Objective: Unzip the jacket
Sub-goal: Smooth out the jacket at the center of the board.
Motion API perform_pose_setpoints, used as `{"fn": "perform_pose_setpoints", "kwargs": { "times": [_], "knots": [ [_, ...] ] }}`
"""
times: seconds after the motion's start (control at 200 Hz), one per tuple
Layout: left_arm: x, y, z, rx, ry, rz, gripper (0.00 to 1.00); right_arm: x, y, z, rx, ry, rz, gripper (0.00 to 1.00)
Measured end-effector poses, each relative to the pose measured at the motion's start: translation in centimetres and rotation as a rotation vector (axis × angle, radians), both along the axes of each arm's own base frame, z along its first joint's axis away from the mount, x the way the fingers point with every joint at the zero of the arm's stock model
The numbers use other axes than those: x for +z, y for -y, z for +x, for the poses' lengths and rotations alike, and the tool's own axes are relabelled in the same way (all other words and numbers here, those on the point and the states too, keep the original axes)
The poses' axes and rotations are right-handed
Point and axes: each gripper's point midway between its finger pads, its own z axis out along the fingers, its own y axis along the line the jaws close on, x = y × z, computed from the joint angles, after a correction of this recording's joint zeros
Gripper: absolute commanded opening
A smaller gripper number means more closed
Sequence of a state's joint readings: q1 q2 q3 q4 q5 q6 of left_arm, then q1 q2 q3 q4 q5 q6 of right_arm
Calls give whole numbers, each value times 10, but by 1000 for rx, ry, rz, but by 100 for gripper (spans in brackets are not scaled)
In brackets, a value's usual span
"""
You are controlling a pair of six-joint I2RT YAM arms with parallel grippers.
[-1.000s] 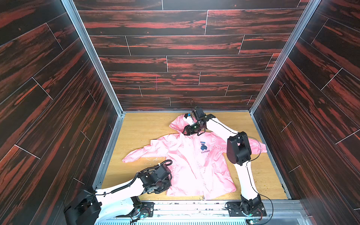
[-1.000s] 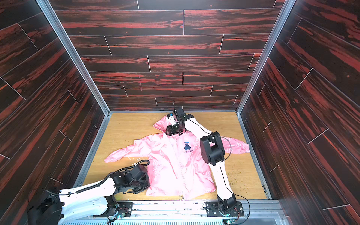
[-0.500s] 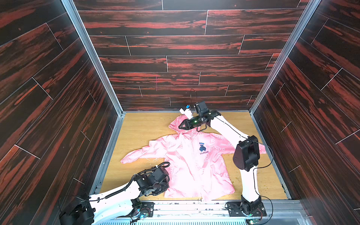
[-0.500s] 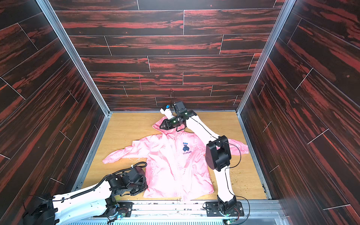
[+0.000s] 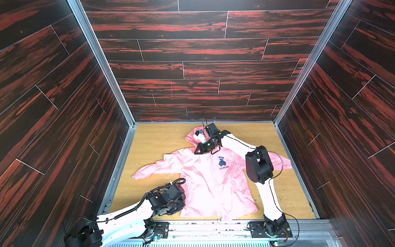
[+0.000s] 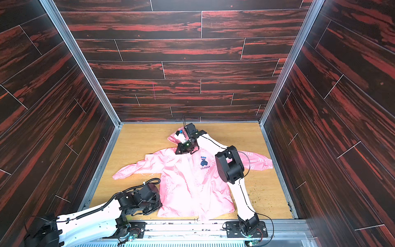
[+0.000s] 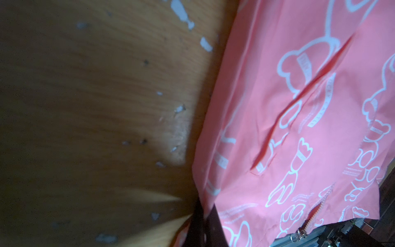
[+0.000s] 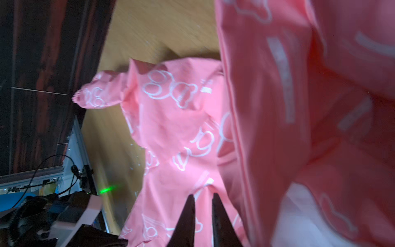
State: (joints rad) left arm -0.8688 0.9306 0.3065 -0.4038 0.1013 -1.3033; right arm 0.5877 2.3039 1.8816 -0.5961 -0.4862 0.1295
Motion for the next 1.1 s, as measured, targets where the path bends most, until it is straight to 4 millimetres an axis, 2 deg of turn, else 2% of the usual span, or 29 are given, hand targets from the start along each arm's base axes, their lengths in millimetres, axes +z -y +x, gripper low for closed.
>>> {"fn": "perform_pose_setpoints", "kwargs": {
  "times": [0.14,0.286,0.396,0.431,0.486,0.541,0.571,0.656,0.696,0.711,0.787,0.887,0.987,1.097],
  "knots": [
    [0,-1,0,12,6,-4,0,-18,17,6,-36,-2,-40,17],
    [1,-6,0,23,15,7,0,-28,25,15,-63,20,-50,16],
    [1,-13,1,33,28,35,0,-44,27,21,-74,25,-64,15],
    [3,-17,2,36,36,53,12,-52,26,22,-76,17,-65,15],
    [6,-23,4,37,55,87,28,-52,23,24,-74,23,-46,15],
    [17,-29,9,39,90,118,44,-52,23,27,-80,34,-43,15],
    [25,-30,13,30,119,132,49,-52,23,29,-85,43,-46,15],
    [66,-30,36,24,249,149,68,-53,23,31,-91,58,-56,15],
    [91,-30,50,23,328,155,97,-53,23,32,-94,63,-59,15],
    [101,-30,55,37,352,152,99,-53,23,32,-94,64,-59,15],
    [152,-35,84,67,494,170,100,-53,24,33,-97,70,-64,16],
    [200,-48,117,97,607,238,100,-53,26,34,-106,84,-78,16],
    [222,-54,156,101,615,314,100,-51,34,33,-118,99,-106,18],
    [224,-43,212,66,565,345,83,-48,51,24,-133,93,-158,20]
  ]
}}
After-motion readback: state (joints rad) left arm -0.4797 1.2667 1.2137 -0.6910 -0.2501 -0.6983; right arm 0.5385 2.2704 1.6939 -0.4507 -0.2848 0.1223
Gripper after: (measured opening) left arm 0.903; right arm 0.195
